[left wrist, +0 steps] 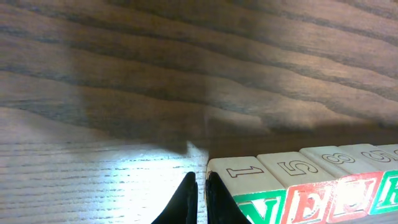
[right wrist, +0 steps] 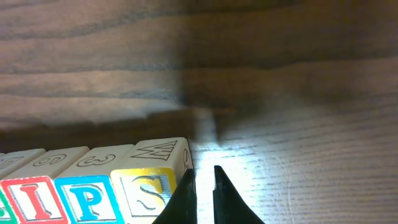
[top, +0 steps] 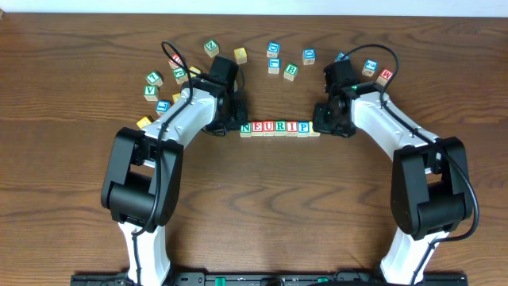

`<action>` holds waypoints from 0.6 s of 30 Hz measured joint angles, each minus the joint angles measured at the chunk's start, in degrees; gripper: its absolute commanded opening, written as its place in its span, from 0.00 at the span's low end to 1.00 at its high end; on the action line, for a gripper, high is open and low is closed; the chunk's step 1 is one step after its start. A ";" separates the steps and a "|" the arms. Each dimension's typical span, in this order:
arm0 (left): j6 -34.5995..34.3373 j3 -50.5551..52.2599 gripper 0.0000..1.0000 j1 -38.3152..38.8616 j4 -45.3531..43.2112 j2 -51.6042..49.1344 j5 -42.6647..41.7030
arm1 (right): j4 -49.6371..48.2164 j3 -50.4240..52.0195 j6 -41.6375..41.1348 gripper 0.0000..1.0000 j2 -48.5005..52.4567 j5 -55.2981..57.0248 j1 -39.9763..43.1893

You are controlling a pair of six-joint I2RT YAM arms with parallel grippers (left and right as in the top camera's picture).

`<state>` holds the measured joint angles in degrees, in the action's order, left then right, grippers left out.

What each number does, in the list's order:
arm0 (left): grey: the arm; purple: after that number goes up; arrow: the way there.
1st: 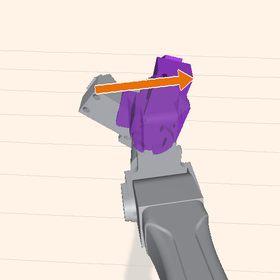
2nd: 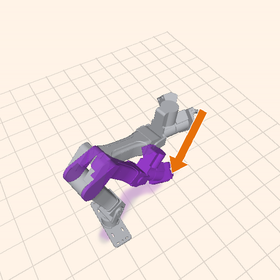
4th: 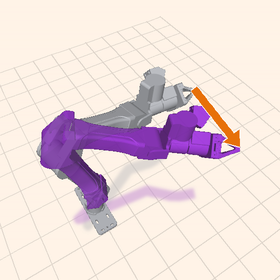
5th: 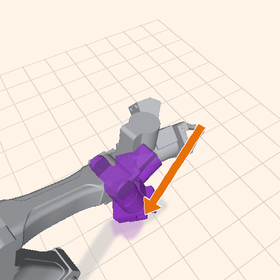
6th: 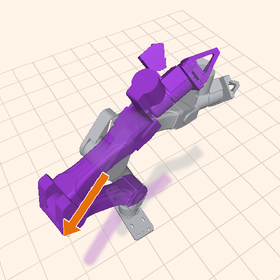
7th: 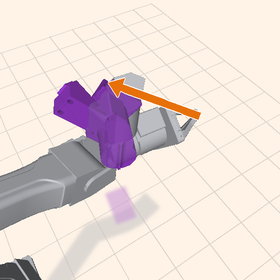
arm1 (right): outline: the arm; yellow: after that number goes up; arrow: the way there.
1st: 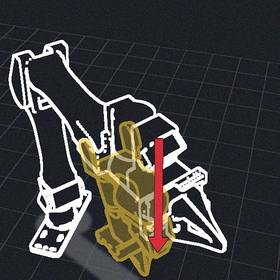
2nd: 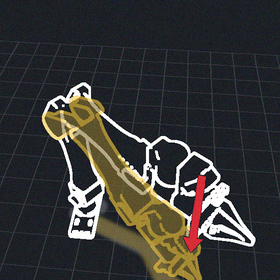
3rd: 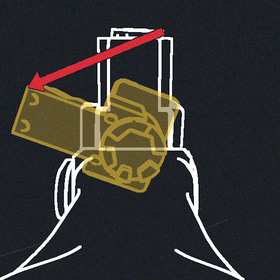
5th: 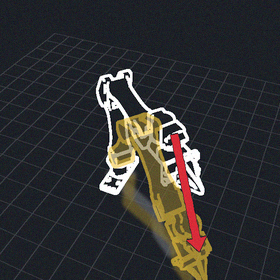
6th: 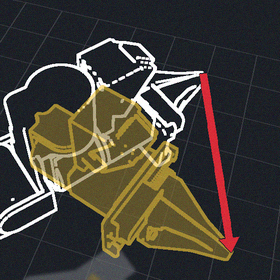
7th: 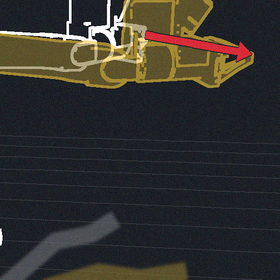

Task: Spell out NEURIPS

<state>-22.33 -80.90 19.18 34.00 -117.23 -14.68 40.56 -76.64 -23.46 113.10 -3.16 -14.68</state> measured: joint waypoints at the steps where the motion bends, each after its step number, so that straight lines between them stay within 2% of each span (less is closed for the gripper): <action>1: 0.00 0.00 0.08 -0.02 0.02 0.00 0.02 | -0.20 0.00 0.00 0.07 0.00 -0.02 -0.02; 18: -0.20 0.00 0.08 -0.11 -2.49 0.00 1.11 | -1.88 0.00 -0.39 0.07 0.00 0.04 -0.02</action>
<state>-22.52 -80.90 19.07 31.51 -117.23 -13.56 38.68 -76.64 -23.86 113.10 -3.11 -14.70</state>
